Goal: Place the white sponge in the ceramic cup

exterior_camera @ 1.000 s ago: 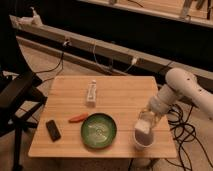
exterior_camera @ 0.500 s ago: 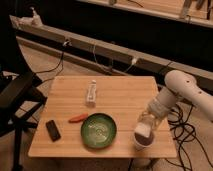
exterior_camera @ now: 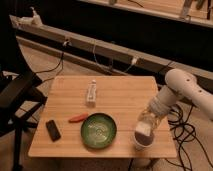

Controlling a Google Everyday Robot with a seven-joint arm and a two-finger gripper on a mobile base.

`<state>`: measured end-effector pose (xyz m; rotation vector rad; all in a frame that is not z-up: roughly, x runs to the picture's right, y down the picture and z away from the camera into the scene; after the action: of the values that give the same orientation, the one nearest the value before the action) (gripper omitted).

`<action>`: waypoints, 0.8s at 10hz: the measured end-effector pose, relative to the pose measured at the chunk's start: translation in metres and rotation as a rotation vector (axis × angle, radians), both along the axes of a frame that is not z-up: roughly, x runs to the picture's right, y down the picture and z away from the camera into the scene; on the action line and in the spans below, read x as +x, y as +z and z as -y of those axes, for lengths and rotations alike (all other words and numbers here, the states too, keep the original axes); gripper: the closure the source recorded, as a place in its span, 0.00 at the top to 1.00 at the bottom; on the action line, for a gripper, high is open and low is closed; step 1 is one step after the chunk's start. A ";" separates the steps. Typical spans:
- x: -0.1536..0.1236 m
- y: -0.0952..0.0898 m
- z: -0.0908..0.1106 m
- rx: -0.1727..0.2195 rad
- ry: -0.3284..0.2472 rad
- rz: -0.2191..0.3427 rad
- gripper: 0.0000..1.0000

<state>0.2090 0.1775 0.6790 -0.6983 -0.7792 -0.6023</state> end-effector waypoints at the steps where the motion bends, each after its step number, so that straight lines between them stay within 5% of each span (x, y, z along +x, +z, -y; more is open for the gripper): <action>1: -0.002 -0.006 -0.001 0.008 -0.014 0.017 0.14; 5: -0.017 -0.016 -0.014 -0.034 -0.163 0.130 0.51; 8: -0.017 -0.016 -0.020 -0.061 -0.203 0.162 0.78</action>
<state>0.1915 0.1976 0.6634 -0.7972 -0.8856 -0.8294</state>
